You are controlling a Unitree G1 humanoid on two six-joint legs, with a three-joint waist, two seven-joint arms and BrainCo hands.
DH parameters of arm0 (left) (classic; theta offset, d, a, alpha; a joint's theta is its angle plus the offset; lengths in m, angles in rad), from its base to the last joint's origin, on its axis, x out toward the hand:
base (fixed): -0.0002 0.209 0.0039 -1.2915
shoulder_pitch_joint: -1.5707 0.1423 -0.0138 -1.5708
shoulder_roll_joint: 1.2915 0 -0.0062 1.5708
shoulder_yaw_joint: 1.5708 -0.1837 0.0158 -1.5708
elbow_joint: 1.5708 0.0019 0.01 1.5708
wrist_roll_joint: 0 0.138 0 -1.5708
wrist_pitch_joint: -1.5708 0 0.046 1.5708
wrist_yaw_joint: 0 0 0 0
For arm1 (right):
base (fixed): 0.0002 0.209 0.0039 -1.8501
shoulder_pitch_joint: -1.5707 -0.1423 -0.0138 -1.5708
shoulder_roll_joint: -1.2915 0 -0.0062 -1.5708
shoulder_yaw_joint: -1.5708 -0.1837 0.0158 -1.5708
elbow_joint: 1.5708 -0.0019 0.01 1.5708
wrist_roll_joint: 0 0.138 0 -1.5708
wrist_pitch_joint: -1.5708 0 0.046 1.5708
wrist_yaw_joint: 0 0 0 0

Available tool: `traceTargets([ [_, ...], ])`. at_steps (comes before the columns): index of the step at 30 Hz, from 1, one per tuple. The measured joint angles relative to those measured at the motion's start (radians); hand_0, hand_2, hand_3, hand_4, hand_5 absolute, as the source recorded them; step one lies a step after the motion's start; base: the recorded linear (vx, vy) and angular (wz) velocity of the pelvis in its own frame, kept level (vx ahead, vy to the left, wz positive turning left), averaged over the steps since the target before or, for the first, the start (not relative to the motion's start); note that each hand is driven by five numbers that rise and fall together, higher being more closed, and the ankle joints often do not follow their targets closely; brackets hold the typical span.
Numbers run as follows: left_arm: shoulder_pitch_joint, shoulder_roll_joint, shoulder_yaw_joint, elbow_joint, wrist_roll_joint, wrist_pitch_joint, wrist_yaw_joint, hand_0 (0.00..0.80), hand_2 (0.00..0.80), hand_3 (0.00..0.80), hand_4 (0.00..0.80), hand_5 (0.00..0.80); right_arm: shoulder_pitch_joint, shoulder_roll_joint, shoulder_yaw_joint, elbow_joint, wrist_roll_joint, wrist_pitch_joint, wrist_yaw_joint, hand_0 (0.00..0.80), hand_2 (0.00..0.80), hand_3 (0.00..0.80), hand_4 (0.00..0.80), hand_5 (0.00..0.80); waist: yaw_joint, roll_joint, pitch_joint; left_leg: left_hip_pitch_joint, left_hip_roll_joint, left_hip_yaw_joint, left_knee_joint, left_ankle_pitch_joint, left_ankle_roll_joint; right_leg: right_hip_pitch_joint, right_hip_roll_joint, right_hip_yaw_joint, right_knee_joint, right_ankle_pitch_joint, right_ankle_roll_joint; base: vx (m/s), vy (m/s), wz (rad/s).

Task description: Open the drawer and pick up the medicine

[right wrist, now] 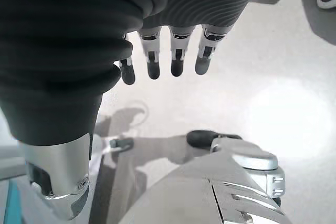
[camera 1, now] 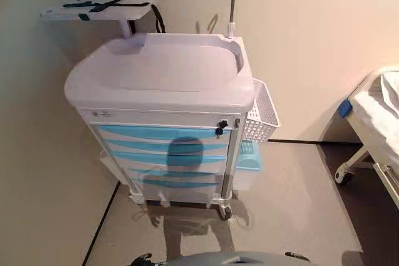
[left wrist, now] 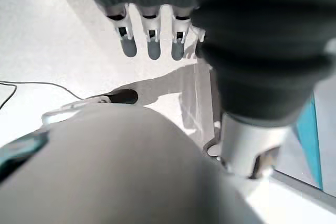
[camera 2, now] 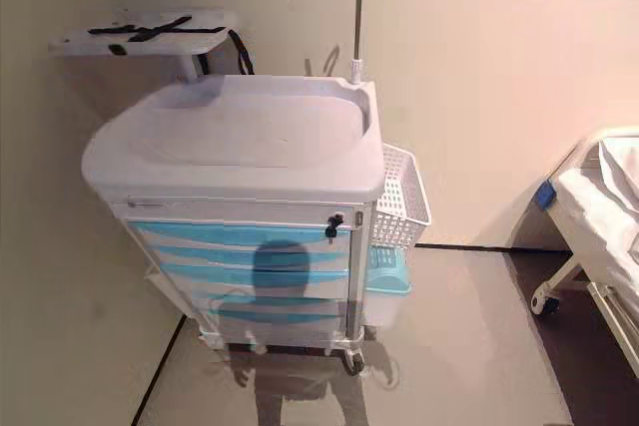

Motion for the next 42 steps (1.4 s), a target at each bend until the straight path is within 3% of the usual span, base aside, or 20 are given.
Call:
traceTargets([
  [33, 0.000, 0.000, 0.002, -0.004, -0.009, 0.000, 0.013, 0.000, 0.000, 0.000, 0.000, 0.000, 0.009, 0.001, 0.000, 0.000, 0.000, 0.000, -0.001, 0.000, 0.000, 0.000, 0.000, 0.000, 0.000, 0.001, 0.001, -0.002, 0.000, 0.000, 0.000, 0.000, -0.001, -0.002, 0.000, 0.000, 0.000, 0.000, 0.000, -0.001, 0.001, 0.00],
  [38, -0.002, 0.002, 0.009, -0.079, -0.079, -0.007, 0.035, 0.000, 0.000, 0.000, 0.000, 0.000, 0.010, -0.002, 0.000, -0.001, 0.001, 0.000, -0.002, 0.000, 0.000, 0.000, 0.000, 0.000, 0.001, 0.002, 0.013, -0.022, 0.000, -0.005, 0.000, 0.000, -0.001, -0.016, -0.001, -0.004, 0.000, -0.003, 0.003, -0.019, 0.013, 0.01],
  [42, -0.007, 0.008, 0.023, -0.226, -0.123, -0.026, 0.058, 0.000, 0.000, 0.000, 0.000, 0.000, 0.010, -0.010, 0.000, -0.007, 0.004, -0.001, -0.003, 0.000, 0.000, 0.000, 0.000, 0.000, 0.003, 0.001, 0.033, -0.051, -0.005, -0.026, 0.004, 0.010, -0.005, -0.041, -0.004, -0.017, 0.005, 0.003, -0.001, -0.089, 0.021, 0.10],
])
